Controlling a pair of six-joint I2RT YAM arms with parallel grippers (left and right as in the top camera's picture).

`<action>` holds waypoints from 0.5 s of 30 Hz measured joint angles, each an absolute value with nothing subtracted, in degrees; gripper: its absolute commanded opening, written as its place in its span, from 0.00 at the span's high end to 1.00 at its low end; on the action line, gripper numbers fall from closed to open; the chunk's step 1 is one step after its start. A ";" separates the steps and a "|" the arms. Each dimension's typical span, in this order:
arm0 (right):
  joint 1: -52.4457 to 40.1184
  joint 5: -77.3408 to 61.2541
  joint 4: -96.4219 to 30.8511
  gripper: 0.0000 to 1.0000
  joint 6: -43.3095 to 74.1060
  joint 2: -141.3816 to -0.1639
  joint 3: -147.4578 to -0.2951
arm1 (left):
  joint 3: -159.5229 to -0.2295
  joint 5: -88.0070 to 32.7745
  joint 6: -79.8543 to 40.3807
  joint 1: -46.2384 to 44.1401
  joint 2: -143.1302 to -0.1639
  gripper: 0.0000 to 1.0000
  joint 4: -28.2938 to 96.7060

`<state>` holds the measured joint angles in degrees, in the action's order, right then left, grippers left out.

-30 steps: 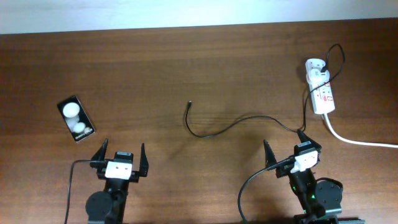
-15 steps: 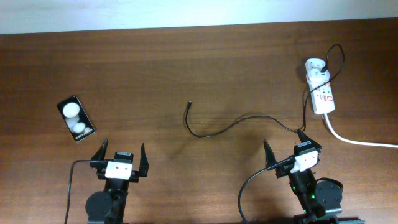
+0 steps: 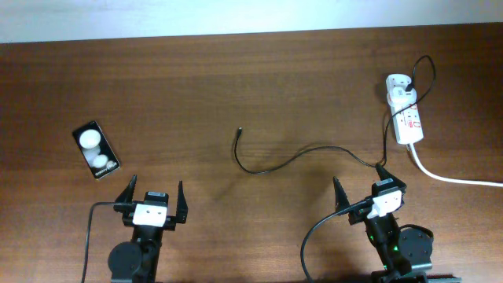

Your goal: Plug charger to phone and switch on socket

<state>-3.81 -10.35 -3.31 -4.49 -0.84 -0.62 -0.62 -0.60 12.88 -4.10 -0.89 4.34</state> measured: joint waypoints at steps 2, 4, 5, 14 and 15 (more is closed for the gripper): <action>-3.81 -10.35 -3.29 0.01 -4.47 -0.84 -0.62 | -0.62 -0.60 12.88 -4.10 -0.89 0.01 4.34; -3.81 -10.35 -3.29 0.01 -4.47 -0.84 -0.62 | -0.62 -0.60 12.88 -4.10 -0.89 0.01 4.34; -3.81 -10.35 -3.31 0.01 -4.47 -0.84 -0.62 | -0.62 -0.60 12.88 -4.10 -0.89 0.01 4.27; -3.81 -10.35 -3.29 0.02 -4.51 -0.84 -0.62 | -0.62 -0.60 8.86 -4.10 -0.89 0.01 2.74; -3.81 -10.35 -3.29 0.01 -4.49 -0.84 -0.62 | -0.62 -0.60 7.44 -4.10 -0.89 0.01 2.72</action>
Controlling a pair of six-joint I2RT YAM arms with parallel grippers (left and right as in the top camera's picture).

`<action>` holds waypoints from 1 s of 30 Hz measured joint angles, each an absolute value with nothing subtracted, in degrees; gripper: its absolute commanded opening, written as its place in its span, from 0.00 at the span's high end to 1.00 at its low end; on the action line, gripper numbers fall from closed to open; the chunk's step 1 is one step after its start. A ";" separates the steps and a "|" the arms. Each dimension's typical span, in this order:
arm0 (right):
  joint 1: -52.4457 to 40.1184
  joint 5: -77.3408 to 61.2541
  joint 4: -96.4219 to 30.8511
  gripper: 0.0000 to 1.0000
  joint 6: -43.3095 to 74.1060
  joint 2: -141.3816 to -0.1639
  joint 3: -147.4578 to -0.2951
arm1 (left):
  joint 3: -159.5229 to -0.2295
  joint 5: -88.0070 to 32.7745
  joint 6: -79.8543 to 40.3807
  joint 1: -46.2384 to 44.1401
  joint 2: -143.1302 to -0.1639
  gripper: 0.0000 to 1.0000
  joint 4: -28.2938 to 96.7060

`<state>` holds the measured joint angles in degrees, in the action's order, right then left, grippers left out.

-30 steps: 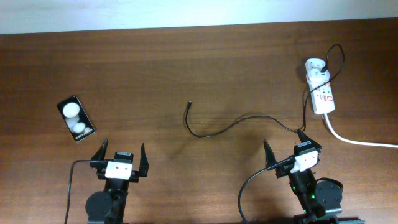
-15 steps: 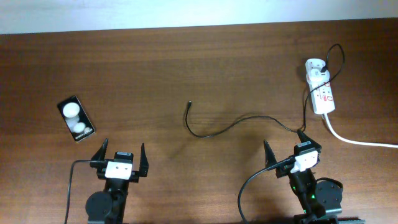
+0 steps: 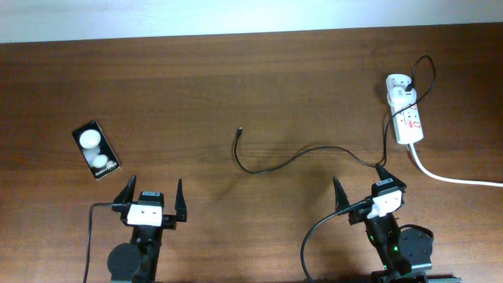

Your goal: Plug charger to phone and switch on socket

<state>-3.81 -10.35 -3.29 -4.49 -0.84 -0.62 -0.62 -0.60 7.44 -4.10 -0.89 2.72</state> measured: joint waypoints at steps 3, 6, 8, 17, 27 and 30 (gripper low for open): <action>-3.81 -10.35 -3.27 0.01 -4.47 -0.84 -0.62 | -0.78 -0.60 4.73 -4.10 -0.89 0.01 2.92; -3.81 -10.35 -3.20 0.01 -4.47 -0.84 -0.62 | -4.99 -0.58 3.38 -4.10 -1.19 0.01 6.26; -3.81 -10.35 -3.16 0.01 -4.47 -0.84 -0.62 | -9.85 -0.58 3.14 -4.10 -3.77 0.01 9.32; -3.81 -10.35 -2.98 0.02 -4.47 -0.84 -0.62 | -32.73 -0.58 2.72 -4.10 -25.91 0.01 16.23; -3.81 -10.37 -2.31 0.01 -4.47 -0.69 -0.60 | -79.88 -0.60 2.70 -4.10 -63.70 0.01 53.36; -3.81 -10.35 -2.15 0.02 -4.47 -0.69 -0.60 | -90.65 -1.48 2.74 -4.10 -74.06 0.01 61.28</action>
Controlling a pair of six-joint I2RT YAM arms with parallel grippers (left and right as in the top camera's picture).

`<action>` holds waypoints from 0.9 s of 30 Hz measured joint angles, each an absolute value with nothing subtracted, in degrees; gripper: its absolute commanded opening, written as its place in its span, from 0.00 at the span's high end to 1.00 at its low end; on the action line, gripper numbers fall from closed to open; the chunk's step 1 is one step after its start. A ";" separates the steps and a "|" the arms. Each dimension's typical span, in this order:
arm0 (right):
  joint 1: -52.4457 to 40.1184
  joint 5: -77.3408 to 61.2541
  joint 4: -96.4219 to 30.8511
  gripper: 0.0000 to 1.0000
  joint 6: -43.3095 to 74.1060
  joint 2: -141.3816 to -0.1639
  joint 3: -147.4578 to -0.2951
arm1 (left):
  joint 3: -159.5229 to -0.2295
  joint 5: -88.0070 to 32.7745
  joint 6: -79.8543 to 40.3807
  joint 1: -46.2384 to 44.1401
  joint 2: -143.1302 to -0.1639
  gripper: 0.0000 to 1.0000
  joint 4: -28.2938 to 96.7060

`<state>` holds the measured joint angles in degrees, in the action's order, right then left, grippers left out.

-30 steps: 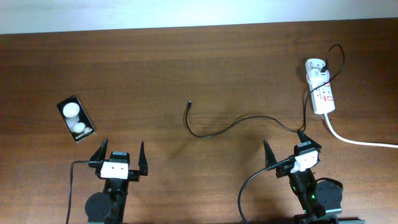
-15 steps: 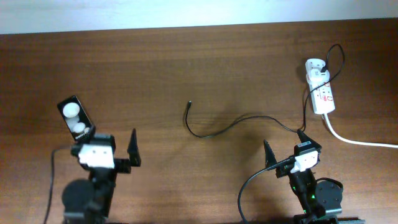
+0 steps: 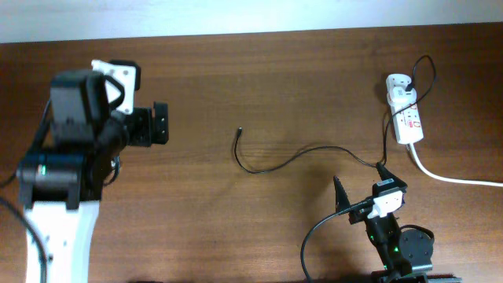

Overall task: Plug charger to phone and switch on socket
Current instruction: 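Move the left gripper over the black phone and the right gripper toward the cable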

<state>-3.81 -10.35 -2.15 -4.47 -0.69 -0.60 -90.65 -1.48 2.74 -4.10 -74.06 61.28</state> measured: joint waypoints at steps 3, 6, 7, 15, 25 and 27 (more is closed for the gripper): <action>-3.81 -10.37 0.62 0.01 -4.47 -0.69 -0.60 | -91.72 -1.69 2.72 -4.10 -78.17 0.01 62.08; -3.81 -10.74 2.17 0.01 -0.99 -0.69 -0.64 | -91.77 -1.72 2.74 -4.10 -80.31 0.01 63.22; -3.81 -10.87 1.85 0.01 1.32 -0.69 -0.73 | -91.77 -1.72 2.74 -4.10 -80.73 0.01 63.22; -3.81 -13.63 -15.46 0.01 7.35 -0.86 -10.57 | -91.79 -1.74 2.74 -4.10 -80.97 0.01 63.24; -3.81 -14.44 -37.43 0.01 7.64 -22.00 -37.12 | -91.83 -2.15 2.72 -4.10 -81.01 0.01 64.05; -3.81 -14.46 -43.68 0.02 7.57 -30.83 -44.40 | -91.85 -2.15 2.74 -4.10 -81.01 0.01 64.16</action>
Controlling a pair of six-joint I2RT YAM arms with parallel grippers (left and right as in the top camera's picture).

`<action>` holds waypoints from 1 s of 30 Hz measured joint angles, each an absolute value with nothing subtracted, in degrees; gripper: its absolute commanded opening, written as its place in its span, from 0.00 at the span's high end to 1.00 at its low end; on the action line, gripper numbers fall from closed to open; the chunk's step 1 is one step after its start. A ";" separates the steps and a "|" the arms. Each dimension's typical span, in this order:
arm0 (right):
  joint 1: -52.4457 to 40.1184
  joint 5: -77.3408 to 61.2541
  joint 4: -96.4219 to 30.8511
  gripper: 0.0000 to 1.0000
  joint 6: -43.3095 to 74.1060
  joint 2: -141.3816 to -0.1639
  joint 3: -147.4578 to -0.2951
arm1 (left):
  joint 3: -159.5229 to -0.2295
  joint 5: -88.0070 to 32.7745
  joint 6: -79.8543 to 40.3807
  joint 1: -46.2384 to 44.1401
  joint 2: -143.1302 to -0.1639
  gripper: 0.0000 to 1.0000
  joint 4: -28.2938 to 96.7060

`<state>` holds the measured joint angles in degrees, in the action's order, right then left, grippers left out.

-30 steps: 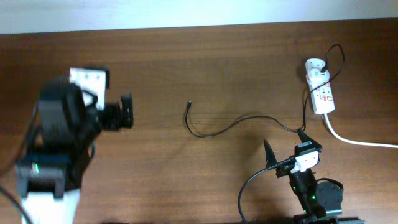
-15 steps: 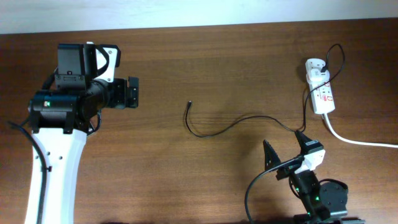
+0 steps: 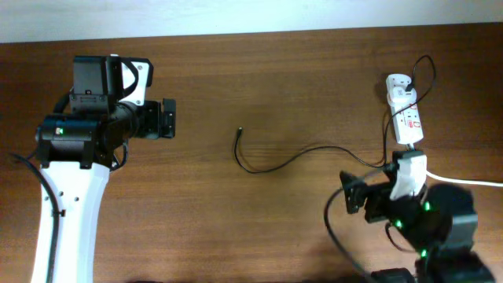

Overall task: Plug charger to phone and switch on socket
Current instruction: 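Move the left gripper over the black phone and the right gripper toward the cable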

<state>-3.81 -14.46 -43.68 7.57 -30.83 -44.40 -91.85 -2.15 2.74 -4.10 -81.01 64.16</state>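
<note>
The black charger cable (image 3: 283,161) snakes across the middle of the table. Its free plug tip (image 3: 239,131) lies bare on the wood. Its other end runs up to the white power strip (image 3: 405,110) at the far right. The phone does not show; my raised left arm covers the spot on the left. My left gripper (image 3: 169,118) hangs high, pointing right, open and holding nothing, well left of the plug tip. My right gripper (image 3: 350,193) is lifted at the lower right, open and holding nothing, just below the cable.
A thick white mains lead (image 3: 456,179) leaves the power strip toward the right edge. The table's far edge meets a pale wall along the top. My right arm's own black cable (image 3: 334,232) loops below it.
My left arm has shifted slightly right and its gripper now sits nearer the cable tip. My right arm has risen from its rest pose and moved right, toward the power strip.
Both arms first rested at the front edge with open grippers, and the phone lay in view at the left. Later the left arm was raised over the phone's spot, hiding it. Now the right arm is raised too. The cable and power strip have not moved.
</note>
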 measured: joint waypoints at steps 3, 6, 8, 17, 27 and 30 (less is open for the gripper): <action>-3.81 -14.46 -55.05 0.01 7.66 -43.64 -56.49 | -91.85 -2.37 2.74 -4.10 -81.01 0.01 65.34; -3.81 -14.46 -63.70 0.02 7.01 -54.43 -67.44 | -91.88 -2.35 2.74 -4.10 -81.01 0.01 65.56; -3.81 -14.44 -67.70 0.02 5.87 -60.31 -72.90 | -91.90 -2.39 2.74 -4.10 -81.01 0.01 65.39; -3.81 -15.16 -63.22 0.01 5.34 -72.73 -74.11 | -91.96 -1.39 -1.26 -3.99 -81.01 0.01 65.28; -3.81 -15.35 -62.89 0.01 5.37 -75.59 -74.11 | -92.29 6.76 -20.67 12.58 -94.76 0.01 65.60; -3.81 -15.35 -62.96 0.01 5.34 -75.59 -74.11 | -92.31 7.16 -21.21 15.38 -99.72 0.01 66.06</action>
